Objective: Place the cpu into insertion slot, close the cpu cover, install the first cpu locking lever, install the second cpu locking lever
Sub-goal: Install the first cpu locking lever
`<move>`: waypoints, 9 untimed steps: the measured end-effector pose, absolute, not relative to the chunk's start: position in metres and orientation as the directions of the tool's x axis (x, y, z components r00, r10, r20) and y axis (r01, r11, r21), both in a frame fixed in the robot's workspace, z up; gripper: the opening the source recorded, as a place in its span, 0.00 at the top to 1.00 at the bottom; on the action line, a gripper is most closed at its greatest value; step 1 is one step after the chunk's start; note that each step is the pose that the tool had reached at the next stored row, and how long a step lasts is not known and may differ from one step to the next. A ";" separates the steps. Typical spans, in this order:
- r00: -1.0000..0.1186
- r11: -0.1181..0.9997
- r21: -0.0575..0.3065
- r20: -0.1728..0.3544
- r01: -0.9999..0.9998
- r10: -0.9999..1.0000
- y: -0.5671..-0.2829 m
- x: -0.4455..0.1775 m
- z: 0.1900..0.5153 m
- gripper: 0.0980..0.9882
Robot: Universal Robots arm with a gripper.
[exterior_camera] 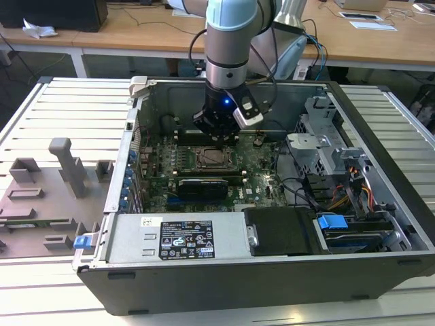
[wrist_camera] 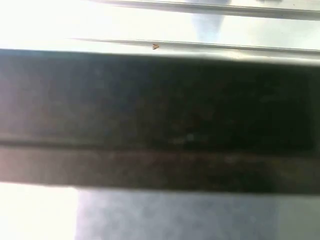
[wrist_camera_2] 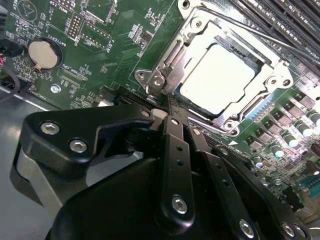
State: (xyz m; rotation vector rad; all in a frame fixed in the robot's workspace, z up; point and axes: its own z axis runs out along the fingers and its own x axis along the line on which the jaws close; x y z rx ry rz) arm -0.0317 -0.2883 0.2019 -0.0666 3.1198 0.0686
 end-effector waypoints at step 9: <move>-0.999 0.998 0.042 -0.021 -0.043 -0.042 -0.288 -0.032 0.207 0.99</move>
